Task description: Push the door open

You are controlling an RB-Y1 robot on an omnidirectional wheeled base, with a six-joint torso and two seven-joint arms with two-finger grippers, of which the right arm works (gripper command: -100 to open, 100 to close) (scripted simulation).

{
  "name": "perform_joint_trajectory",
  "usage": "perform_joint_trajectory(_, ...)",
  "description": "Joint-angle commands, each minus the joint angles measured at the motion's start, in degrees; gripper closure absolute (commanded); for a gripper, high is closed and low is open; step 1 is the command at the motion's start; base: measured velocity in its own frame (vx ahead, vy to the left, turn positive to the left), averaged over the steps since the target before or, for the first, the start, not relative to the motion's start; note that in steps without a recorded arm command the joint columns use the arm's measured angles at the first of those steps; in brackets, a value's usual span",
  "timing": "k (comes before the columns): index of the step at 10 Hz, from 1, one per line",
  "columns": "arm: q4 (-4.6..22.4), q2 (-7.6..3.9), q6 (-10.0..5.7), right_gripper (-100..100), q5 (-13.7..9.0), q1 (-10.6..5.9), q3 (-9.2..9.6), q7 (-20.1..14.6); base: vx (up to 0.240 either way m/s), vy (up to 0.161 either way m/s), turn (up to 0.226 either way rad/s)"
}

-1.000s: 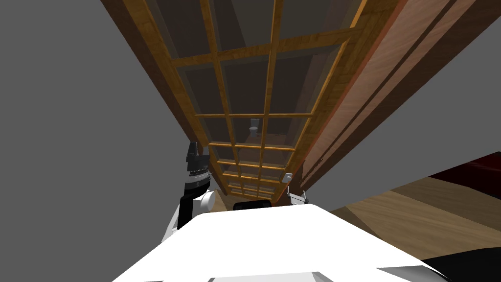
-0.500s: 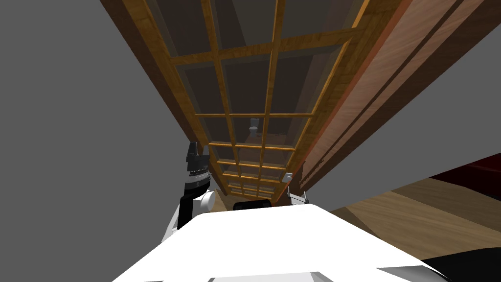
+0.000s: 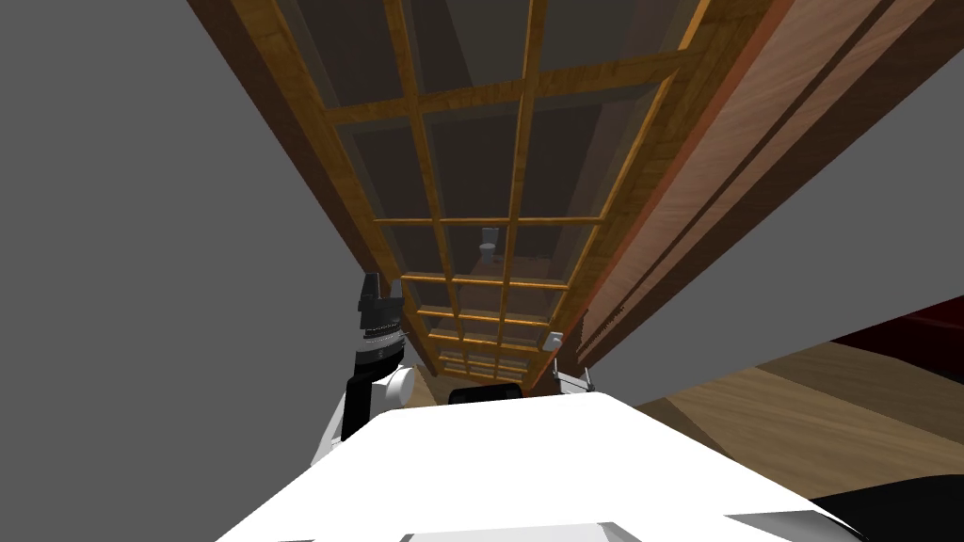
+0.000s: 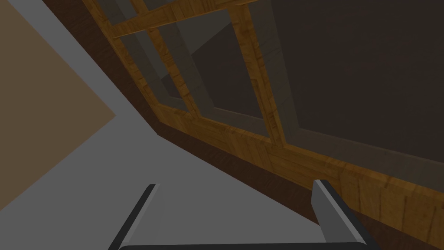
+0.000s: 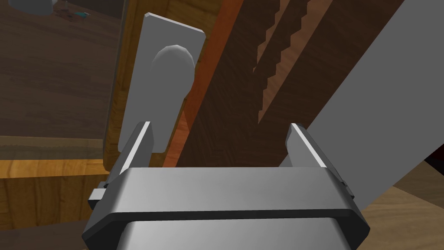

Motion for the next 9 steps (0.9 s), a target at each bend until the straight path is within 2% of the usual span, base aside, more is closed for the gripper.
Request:
perform_joint_trajectory(1, -0.6, -0.61, 0.31, -100, 0.3, -2.26, -0.12, 0.1, 0.003, -0.008, -0.015)
perform_joint_trajectory(4, -0.6, -0.61, 0.31, -100, 0.3, -2.26, -0.12, 0.1, -0.003, 0.0, -0.006)
perform_joint_trajectory(5, -0.9, -0.54, -0.25, -100, -0.3, -0.63, -0.51, 0.3, 0.046, 0.014, -0.078)
perform_joint_trajectory(9, -1.1, -0.53, -0.26, -100, -0.3, -0.68, -0.61, 0.3, 0.049, 0.03, -0.031)
